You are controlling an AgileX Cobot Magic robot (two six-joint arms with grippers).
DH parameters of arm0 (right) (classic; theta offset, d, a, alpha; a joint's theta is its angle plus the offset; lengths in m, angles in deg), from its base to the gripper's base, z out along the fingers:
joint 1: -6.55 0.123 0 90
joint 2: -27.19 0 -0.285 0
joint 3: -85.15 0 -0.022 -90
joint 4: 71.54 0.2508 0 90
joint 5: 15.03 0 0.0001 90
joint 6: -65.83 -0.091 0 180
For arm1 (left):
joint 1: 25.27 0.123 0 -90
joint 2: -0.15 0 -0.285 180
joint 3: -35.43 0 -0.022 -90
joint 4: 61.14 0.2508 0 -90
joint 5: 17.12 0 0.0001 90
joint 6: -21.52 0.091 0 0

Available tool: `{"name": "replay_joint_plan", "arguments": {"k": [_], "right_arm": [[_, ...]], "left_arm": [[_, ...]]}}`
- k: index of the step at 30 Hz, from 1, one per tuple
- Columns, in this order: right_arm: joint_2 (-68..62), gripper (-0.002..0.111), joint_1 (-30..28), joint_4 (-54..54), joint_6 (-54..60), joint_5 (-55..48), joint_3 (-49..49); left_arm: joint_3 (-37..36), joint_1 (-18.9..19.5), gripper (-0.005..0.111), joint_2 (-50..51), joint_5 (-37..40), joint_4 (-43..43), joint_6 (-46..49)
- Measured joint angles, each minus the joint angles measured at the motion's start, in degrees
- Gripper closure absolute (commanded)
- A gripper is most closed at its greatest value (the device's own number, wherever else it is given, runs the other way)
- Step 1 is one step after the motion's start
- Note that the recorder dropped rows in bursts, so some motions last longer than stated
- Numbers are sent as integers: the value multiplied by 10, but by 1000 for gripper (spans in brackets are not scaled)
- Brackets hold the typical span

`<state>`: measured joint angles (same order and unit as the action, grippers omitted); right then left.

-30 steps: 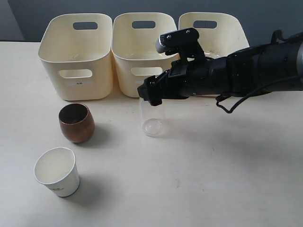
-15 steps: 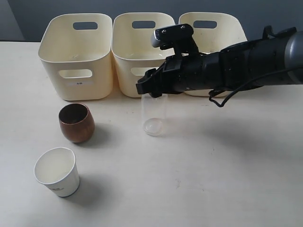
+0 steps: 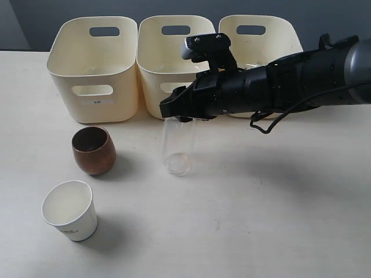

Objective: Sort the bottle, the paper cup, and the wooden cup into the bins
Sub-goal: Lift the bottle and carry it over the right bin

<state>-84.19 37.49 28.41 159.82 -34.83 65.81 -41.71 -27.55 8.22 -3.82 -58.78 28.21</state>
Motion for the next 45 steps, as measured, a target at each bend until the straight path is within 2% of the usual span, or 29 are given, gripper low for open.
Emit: {"name": "replay_joint_plan", "arguments": {"k": [9, 22, 37, 45], "right_arm": [[22, 109, 0, 0, -1, 1, 0], [82, 109, 0, 0, -1, 57, 0], [149, 109, 0, 0, -2, 198, 0], [194, 109, 0, -4, -2, 354, 0]], "left_arm": [[0, 0, 107, 0, 0, 0, 0], [0, 0, 107, 0, 0, 0, 0], [0, 0, 107, 0, 0, 0, 0], [0, 0, 107, 0, 0, 0, 0]]}}
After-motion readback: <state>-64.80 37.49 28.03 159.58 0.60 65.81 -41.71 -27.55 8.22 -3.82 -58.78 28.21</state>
